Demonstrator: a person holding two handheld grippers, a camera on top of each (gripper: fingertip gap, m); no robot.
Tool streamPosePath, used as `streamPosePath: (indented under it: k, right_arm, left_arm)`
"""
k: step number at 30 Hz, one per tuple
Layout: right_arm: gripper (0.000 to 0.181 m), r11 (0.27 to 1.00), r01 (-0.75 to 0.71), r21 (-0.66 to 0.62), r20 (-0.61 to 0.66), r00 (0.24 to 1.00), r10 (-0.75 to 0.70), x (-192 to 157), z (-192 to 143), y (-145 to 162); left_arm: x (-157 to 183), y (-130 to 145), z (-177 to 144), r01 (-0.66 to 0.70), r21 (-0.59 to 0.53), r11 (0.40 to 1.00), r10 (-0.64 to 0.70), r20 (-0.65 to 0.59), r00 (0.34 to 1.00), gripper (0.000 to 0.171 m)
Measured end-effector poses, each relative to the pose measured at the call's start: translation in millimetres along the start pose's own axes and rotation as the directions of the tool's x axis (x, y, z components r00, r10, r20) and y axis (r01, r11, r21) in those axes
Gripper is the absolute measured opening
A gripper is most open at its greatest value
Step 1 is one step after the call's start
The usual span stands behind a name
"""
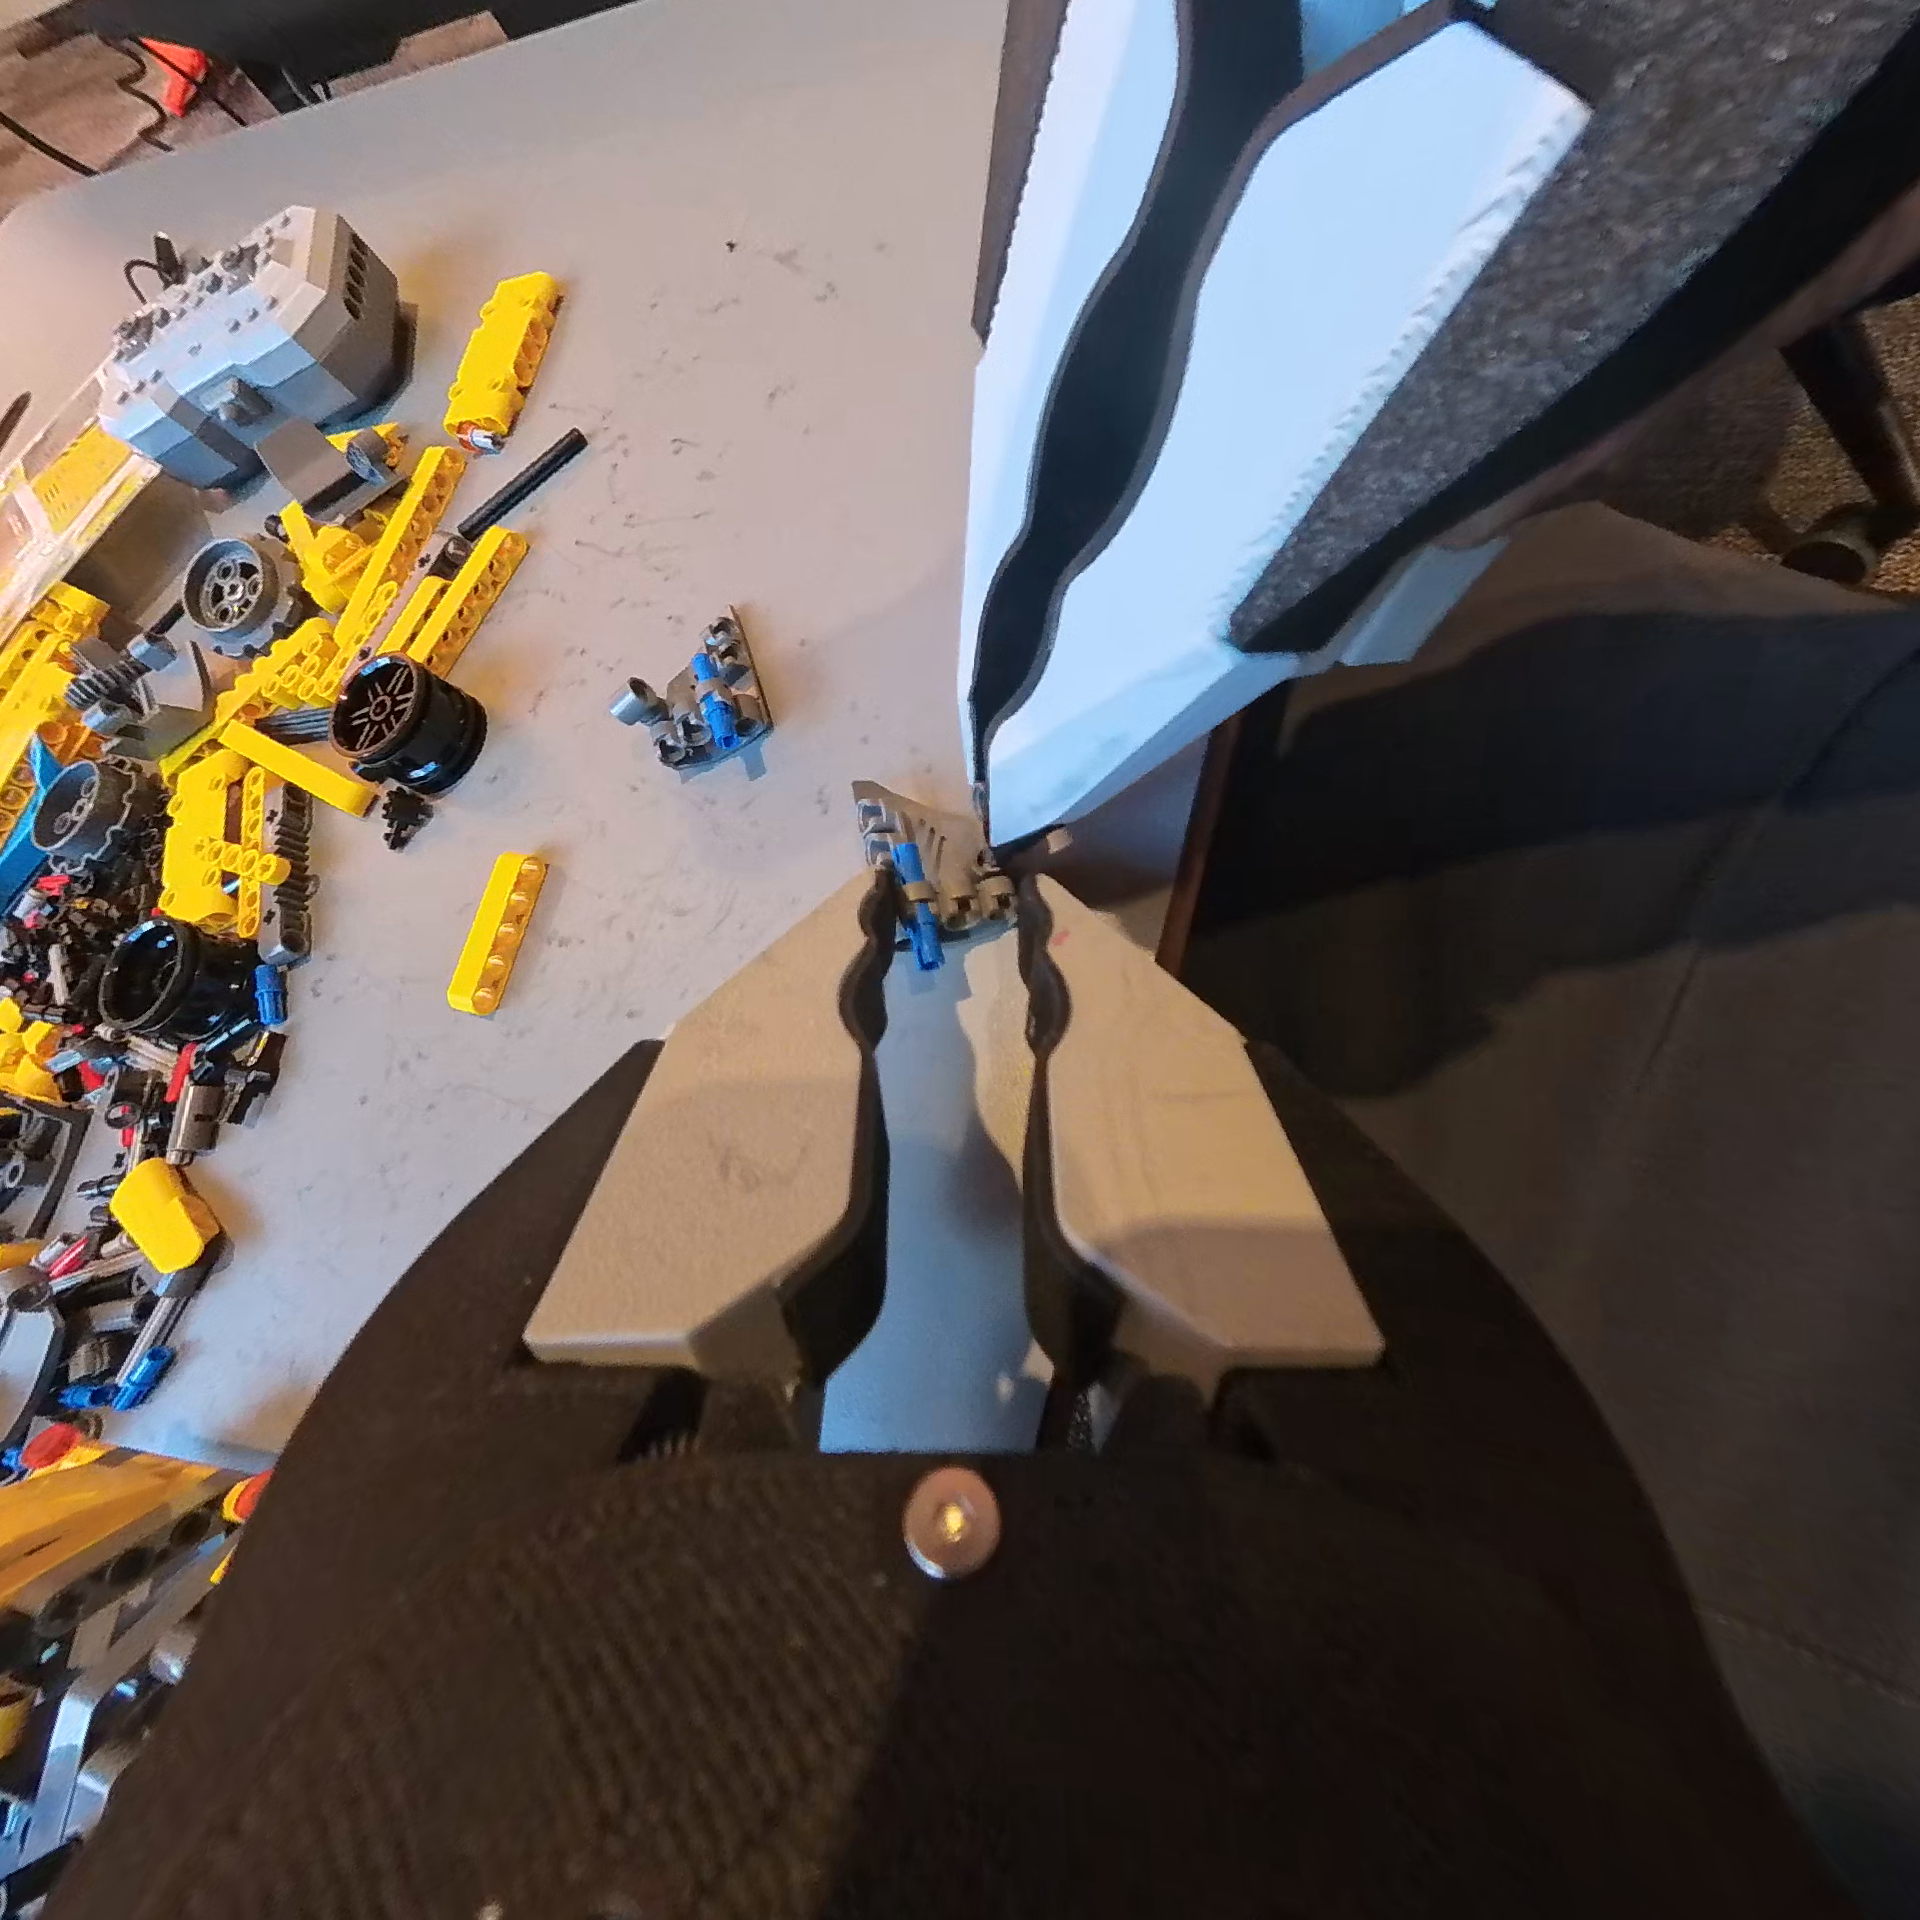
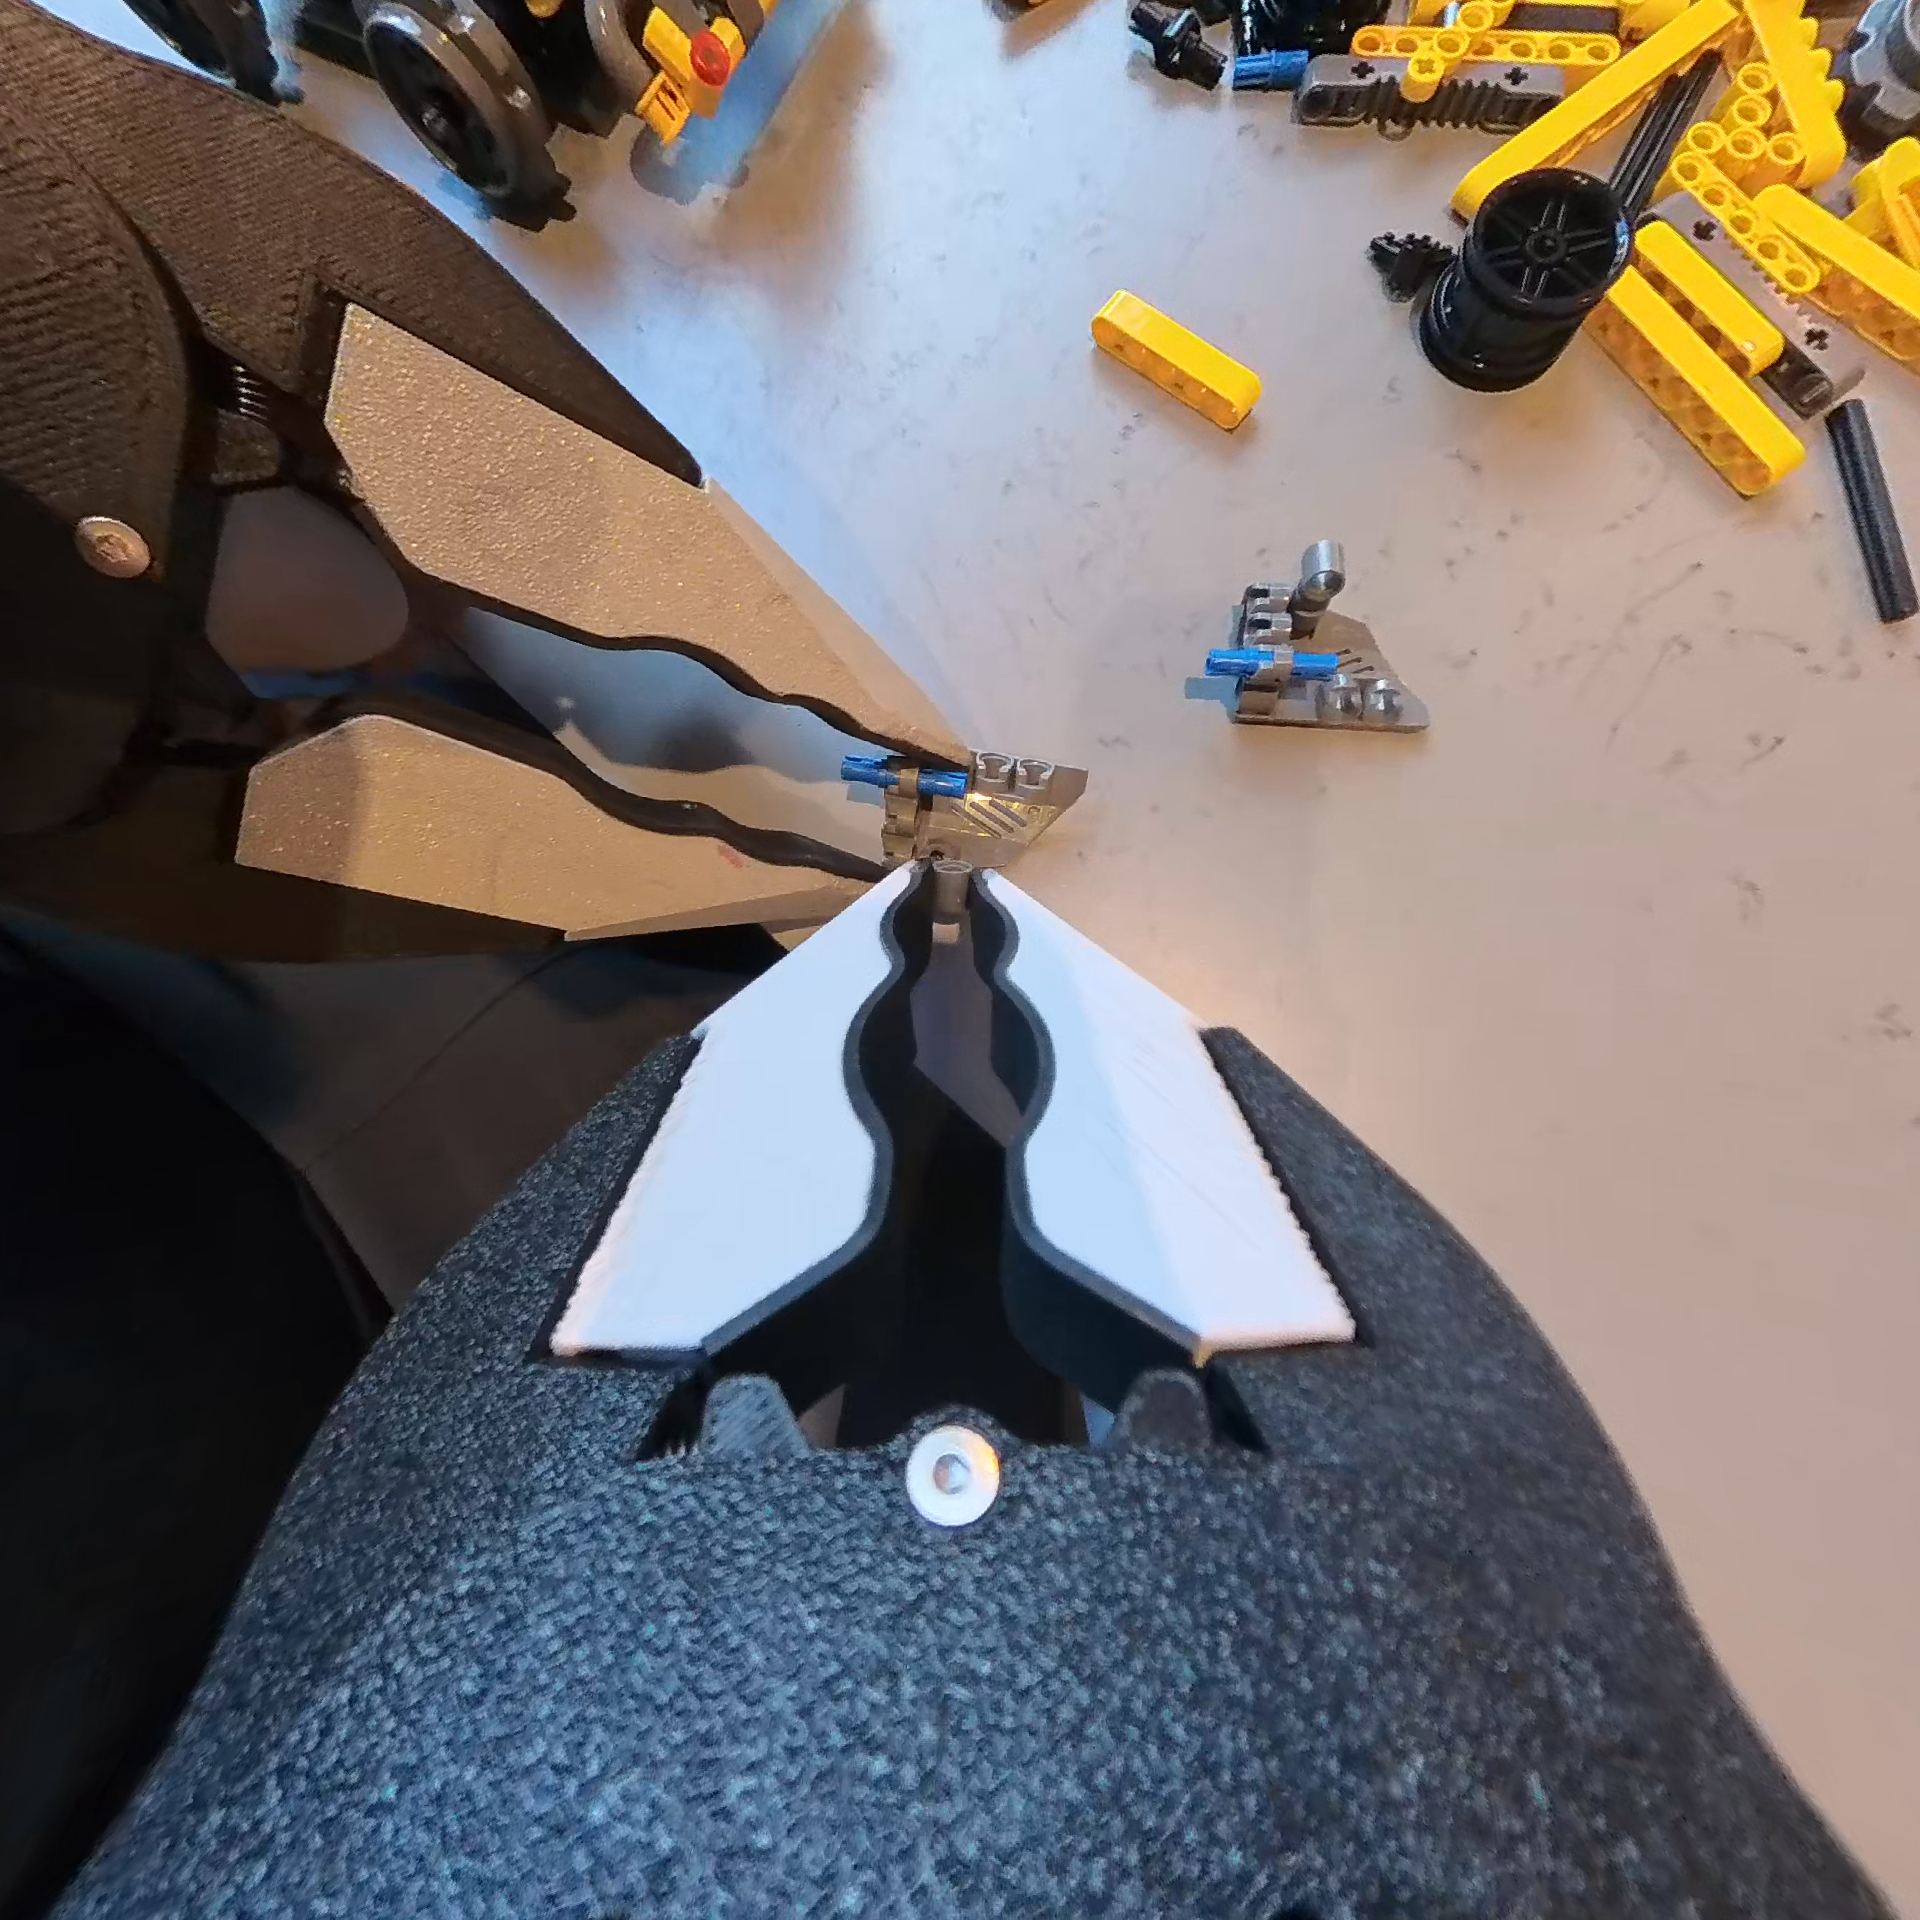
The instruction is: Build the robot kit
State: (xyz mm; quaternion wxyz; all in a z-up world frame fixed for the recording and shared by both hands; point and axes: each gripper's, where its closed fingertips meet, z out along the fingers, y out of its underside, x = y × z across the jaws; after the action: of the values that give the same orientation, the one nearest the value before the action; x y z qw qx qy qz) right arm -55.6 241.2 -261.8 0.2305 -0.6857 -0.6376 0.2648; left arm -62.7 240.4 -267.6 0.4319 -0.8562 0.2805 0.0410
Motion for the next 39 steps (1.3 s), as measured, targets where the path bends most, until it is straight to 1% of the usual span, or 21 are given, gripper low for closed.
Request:
streamPosePath:
  k: [4,8,13,17,20,23,26,30,35,39]
  right_arm:
    - [0.007,1.0,0.025,-0.006,-0.03,0.999,-0.026,0.1,0.0,0.3]
    - [0.006,0.997,0.062,-0.047,-0.053,0.996,-0.065,0.3,-0.4,0.0]
    - [0.007,0.992,0.049,-0.115,-0.027,0.998,-0.053,0.7,0.5,0.2]
    - [0.006,0.983,0.031,-0.181,0.027,0.999,-0.026,0.5,0.8,0.8]
    - [0.006,0.97,0.06,-0.235,0.06,0.997,-0.047,0.7,0.8,0.4]
    - [0.006,0.96,0.083,-0.267,0.061,0.996,-0.069,1.0,1.8,-1.1]
    - [0.006,0.963,0.105,-0.247,0.005,0.994,-0.106,1.2,2.4,-1.9]
    - [0.006,0.975,0.126,-0.182,-0.078,0.987,-0.142,1.1,2.5,-2.9]
    - [0.006,0.973,0.195,-0.123,-0.193,0.957,-0.217,0.8,2.3,-3.4]
    - [0.006,0.972,0.215,-0.1,-0.222,0.947,-0.232,0.9,3.0,-4.8]
  left_arm:
    - [0.0,0.0,0.0,0.0,0.0,1.0,0.0,0.001,1.0,0.021]
    - [0.1,-0.1,0.1,0.0,0.0,1.0,0.0,0.0,1.0,0.021]
    - [-0.7,0.0,0.1,0.005,-0.002,1.0,-0.005,0.012,1.0,0.021]
    - [-0.7,0.1,0.0,0.006,-0.002,1.0,-0.006,0.015,1.0,0.021]
    - [-0.7,0.2,0.1,0.008,-0.002,1.0,-0.008,0.014,1.0,0.022]
    - [-1.2,0.3,0.1,0.014,-0.004,1.0,-0.014,0.017,1.0,0.022]
    - [-1.7,0.5,0.2,0.019,-0.005,1.0,-0.018,0.018,1.0,0.022]
    - [-2.0,0.5,0.2,0.024,-0.005,1.0,-0.024,0.022,0.999,0.021]
    - [-2.2,0.7,0.2,0.024,-0.008,1.0,-0.023,0.028,0.999,0.021]
    - [-3.1,0.8,0.2,0.025,-0.009,1.0,-0.024,0.036,0.999,0.021]
